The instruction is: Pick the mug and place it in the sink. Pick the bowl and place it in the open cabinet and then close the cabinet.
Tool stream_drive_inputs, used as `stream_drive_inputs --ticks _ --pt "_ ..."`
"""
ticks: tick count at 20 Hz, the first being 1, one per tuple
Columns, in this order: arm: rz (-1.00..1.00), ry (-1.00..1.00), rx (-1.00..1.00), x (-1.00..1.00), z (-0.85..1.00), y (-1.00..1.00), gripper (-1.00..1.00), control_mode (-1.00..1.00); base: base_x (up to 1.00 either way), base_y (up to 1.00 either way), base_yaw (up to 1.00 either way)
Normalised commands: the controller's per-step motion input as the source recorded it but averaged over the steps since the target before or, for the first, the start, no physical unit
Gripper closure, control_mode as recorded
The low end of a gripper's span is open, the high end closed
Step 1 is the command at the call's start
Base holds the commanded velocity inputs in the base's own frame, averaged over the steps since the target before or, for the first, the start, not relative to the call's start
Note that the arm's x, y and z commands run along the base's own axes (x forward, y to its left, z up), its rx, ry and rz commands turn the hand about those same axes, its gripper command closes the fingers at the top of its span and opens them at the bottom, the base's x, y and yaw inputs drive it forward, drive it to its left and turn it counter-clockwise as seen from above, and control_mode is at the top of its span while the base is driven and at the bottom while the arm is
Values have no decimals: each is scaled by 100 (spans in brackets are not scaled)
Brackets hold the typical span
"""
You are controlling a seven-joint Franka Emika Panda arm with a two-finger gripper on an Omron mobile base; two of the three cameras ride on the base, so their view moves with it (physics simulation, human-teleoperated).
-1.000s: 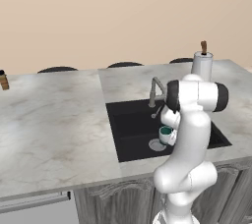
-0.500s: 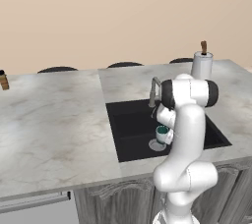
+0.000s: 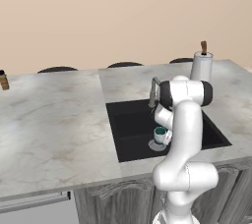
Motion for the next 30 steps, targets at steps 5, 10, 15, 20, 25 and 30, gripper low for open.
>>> stream_drive_inputs --ticks 5,10,15,20,25,30 --pt "2 0 0 27 -28 0 100 -100 0 0 0" --pt "1 0 0 29 -27 0 100 -100 0 0 0" --pt "0 0 0 11 -23 0 -100 -100 0 0 0" --pt "0 -2 0 -5 0 0 -100 -100 0 0 0" --pt "0 -4 0 -12 6 0 -100 -100 0 0 0" --pt "0 -5 0 -10 30 0 -100 -100 0 0 0"
